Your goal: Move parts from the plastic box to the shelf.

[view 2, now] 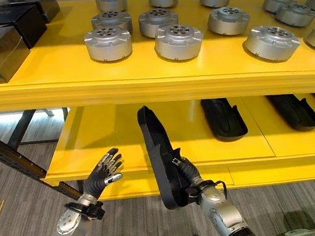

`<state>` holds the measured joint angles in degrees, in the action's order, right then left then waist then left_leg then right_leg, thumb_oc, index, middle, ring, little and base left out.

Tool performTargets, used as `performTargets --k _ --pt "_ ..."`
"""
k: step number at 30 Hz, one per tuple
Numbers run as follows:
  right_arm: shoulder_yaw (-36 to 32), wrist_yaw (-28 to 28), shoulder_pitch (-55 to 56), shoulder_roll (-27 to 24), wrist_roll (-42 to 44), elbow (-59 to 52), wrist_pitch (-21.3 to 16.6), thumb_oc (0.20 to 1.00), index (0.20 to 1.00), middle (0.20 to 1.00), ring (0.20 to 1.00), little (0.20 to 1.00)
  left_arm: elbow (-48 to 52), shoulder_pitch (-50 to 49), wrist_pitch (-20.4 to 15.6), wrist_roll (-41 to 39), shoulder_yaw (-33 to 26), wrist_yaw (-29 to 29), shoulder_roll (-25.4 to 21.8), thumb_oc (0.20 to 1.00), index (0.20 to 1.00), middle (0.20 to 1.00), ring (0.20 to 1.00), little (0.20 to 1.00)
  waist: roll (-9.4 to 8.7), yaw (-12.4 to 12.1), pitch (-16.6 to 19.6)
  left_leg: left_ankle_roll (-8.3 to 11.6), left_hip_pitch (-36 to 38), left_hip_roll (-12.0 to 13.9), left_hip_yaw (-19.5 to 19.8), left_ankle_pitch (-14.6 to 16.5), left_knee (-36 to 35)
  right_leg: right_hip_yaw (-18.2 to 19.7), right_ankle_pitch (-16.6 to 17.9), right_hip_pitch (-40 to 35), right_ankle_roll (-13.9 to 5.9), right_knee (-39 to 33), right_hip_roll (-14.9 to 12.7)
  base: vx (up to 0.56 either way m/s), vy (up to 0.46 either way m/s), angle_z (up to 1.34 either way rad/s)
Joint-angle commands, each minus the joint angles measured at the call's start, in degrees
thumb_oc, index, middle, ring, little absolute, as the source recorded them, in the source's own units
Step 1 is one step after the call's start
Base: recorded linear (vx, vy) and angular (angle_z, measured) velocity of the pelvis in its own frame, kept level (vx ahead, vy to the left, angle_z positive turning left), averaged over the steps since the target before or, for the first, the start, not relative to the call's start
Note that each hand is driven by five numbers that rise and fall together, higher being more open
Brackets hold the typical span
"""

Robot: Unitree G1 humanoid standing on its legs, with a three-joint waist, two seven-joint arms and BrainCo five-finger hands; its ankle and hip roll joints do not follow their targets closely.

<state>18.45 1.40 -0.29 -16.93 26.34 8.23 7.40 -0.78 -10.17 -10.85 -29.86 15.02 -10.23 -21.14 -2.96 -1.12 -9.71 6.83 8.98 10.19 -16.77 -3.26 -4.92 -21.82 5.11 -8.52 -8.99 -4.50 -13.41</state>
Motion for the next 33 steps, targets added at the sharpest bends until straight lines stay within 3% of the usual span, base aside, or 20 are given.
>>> performTargets --k 1,8,14,20,26,33 --pt "-2.1 -1.2 -5.5 -1.3 1.7 -4.3 -4.9 0.2 0.2 0.2 0.2 0.2 5.3 2.7 -1.7 0.5 0.7 -0.5 -0.4 1.0 1.0 1.0 1.0 1.0 1.65 -0.8 -1.4 -2.5 -0.5 -0.6 0.3 2.0 3.9 2.1 -4.9 0.4 2.0 5.9 3.5 0.0 0.0 0.0" --pt "-5.6 -4.9 -10.3 -4.0 0.9 -3.7 -5.3 0.2 0.2 0.2 0.2 0.2 6.4 4.9 -1.4 -0.7 1.4 2.2 -1.3 1.0 1.0 1.0 1.0 1.0 0.91 -1.7 -3.4 -2.38 -3.0 -0.1 -0.3 2.5 6.3 2.0 -5.3 2.8 2.43 7.6 4.0 -0.03 -0.019 0.0" --pt "-7.9 -10.1 -19.3 -6.0 -2.3 -0.8 -2.7 0.2 0.2 0.2 0.2 0.2 6.7 10.3 0.2 0.0 1.5 5.9 -2.9 1.0 1.0 1.0 1.0 1.0 0.76 -2.8 -6.7 -2.61 -7.7 0.0 0.1 2.8 9.4 1.4 -6.3 7.0 2.8 11.4 4.1 -0.15 -0.05 -0.01" --pt "-7.9 -11.7 -26.3 -8.1 -4.2 1.6 0.7 0.2 0.2 0.2 0.2 0.2 6.2 14.4 0.5 0.4 2.6 6.0 -3.3 1.0 1.0 1.0 1.0 1.0 0.96 -3.2 -9.9 -2.69 -10.5 0.2 -1.2 2.9 11.3 0.4 -6.7 9.3 3.21 13.4 3.9 -0.13 -0.021 0.01" --pt "-8.6 -12.3 -36.3 -11.6 -5.3 9.1 3.3 0.2 0.2 0.2 0.2 0.2 5.5 19.3 0.0 -0.5 4.8 7.0 -3.7 1.0 1.0 1.0 1.0 1.0 1.7 -4.1 -13.4 -2.16 -13.5 0.8 -1.9 5.0 15.7 -0.6 -8.4 11.9 2.71 17.7 2.1 -0.13 0.001 -0.01" --pt "-7.0 -12.0 -48.8 -14.4 -4.9 19.4 5.8 0.2 0.2 0.2 0.2 0.2 5.0 24.9 -0.4 0.2 7.5 8.6 -4.2 1.0 1.0 1.0 1.0 1.0 2.31 -4.7 -17.6 -2.46 -20.0 4.0 -3.0 7.5 25.0 -1.4 -10.7 19.1 2.98 28.1 -2.1 -0.16 0.002 -0.04"
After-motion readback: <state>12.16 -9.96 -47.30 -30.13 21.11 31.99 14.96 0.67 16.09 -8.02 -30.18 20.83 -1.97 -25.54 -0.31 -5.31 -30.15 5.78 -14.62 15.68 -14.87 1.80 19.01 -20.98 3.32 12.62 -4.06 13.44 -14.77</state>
